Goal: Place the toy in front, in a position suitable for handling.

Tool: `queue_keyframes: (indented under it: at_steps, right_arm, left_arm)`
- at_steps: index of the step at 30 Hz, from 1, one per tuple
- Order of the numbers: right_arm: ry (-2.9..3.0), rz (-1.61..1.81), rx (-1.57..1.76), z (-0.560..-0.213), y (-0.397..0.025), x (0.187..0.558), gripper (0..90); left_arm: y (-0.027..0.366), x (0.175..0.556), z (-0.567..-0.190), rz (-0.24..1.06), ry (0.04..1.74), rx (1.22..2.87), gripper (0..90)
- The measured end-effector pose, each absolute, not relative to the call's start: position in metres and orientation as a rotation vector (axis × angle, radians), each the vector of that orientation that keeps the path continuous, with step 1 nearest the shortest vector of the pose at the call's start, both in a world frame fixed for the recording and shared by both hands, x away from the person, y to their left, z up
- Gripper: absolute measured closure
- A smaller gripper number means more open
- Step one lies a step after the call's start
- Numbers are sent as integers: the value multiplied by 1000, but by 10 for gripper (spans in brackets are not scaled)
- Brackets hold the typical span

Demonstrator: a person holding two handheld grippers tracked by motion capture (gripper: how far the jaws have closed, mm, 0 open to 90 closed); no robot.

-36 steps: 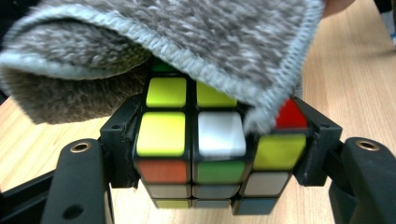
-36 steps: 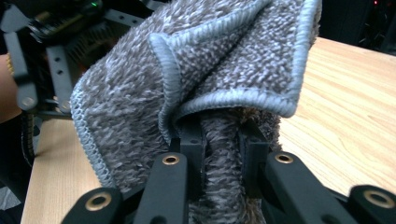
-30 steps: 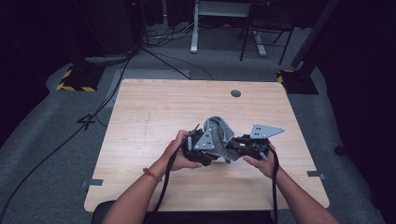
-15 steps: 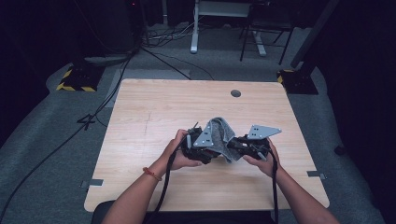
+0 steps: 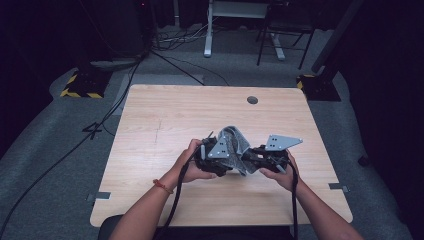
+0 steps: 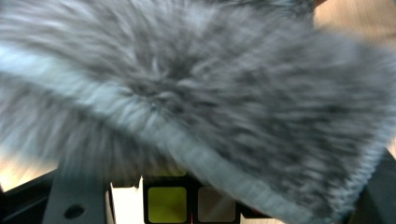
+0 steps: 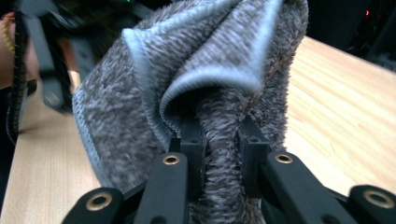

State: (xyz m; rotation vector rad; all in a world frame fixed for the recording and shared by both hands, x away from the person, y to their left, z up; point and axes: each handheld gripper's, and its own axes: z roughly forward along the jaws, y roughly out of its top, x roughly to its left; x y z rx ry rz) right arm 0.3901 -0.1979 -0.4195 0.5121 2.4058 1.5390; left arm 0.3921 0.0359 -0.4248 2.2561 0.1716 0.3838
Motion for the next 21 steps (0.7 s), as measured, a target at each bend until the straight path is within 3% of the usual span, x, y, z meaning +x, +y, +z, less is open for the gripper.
queue_keyframes:
  at_steps: [13, 21]
  right_arm:
    - [2406, 1386, 618, -434, -204, 403, 767]
    - [2386, 1530, 557, -420, -201, 393, 769]
  left_arm:
    - [41, 391, -419, 381, 184, 2211, 335]
    - [37, 391, -421, 369, 173, 2228, 334]
